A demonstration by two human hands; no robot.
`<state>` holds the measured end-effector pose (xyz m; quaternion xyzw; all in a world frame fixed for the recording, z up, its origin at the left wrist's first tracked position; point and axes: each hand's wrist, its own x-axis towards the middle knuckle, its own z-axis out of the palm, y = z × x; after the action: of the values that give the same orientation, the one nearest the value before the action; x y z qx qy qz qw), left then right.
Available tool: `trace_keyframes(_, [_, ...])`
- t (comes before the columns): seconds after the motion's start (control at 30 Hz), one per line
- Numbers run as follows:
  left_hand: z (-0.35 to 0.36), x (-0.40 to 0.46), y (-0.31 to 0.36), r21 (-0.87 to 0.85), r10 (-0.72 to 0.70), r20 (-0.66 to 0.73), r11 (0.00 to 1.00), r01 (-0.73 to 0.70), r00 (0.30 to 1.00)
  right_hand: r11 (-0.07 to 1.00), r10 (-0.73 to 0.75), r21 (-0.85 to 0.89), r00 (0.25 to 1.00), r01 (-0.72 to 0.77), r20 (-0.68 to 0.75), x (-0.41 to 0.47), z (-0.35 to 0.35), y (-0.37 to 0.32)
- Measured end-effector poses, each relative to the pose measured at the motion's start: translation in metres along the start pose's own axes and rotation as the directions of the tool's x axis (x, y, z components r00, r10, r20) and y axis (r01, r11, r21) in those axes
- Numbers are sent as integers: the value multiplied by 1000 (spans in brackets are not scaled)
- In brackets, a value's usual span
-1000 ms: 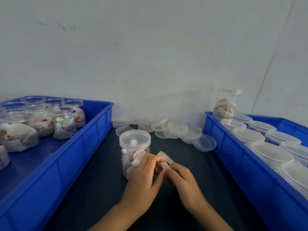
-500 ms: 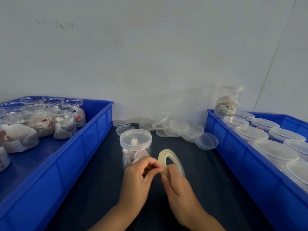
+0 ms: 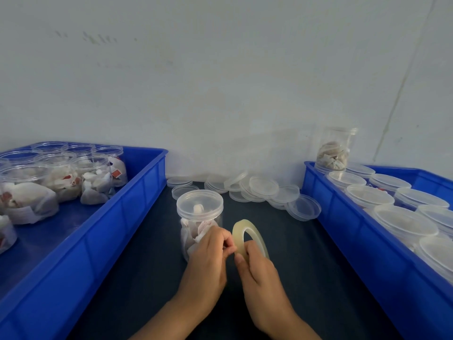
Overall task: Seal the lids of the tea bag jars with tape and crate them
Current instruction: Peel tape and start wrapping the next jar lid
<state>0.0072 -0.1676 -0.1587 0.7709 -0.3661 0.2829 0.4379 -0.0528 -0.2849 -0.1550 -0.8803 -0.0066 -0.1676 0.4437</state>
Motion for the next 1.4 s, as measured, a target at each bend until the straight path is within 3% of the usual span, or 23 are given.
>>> trace_keyframes(0.33, [-8, 6, 4, 81, 60, -1, 995, -60, 998, 925, -19, -380, 999, 31, 34, 8, -19, -1])
trace_keyframes(0.6, [-16, 10, 11, 90, 81, -49, 993, -77, 995, 897, 21, -443, 999, 2, 45, 16, -37, 3])
trace_keyframes(0.77, [-22, 13, 5, 214, 171, -57, 964, -155, 984, 956, -66, -280, 994, 88, 86, 18, -43, 6])
trace_keyframes(0.9, [-28, 18, -4, 313, 290, -201, 924, -219, 936, 980, -103, -175, 994, 96, -34, 19, -37, 3])
trace_keyframes(0.93, [-29, 19, -8, 303, 257, -257, 937, -175, 932, 980, -104, -179, 992, 91, -70, 21, -36, 3])
trace_keyframes(1.0, [-31, 20, -17, 136, 27, -341, 990, 21, 940, 981, -95, -181, 989, 73, -115, 23, -38, 2])
trace_keyframes(1.07, [-32, 20, -26, -115, -267, -242, 962, 246, 933, 980, -85, -188, 989, 61, -122, 26, -40, -1])
trace_keyframes(1.1, [-31, 20, -31, -198, -350, -153, 927, 318, 924, 979, -86, -195, 989, 60, -125, 27, -41, -3])
trace_keyframes(1.17, [-28, 20, -39, -264, -392, -31, 890, 371, 919, 975, -91, -213, 988, 62, -126, 30, -40, -7])
trace_keyframes(1.4, [-29, 21, -33, -334, -337, 104, 874, 352, 936, 879, -199, -447, 980, 167, -25, 32, -44, -27])
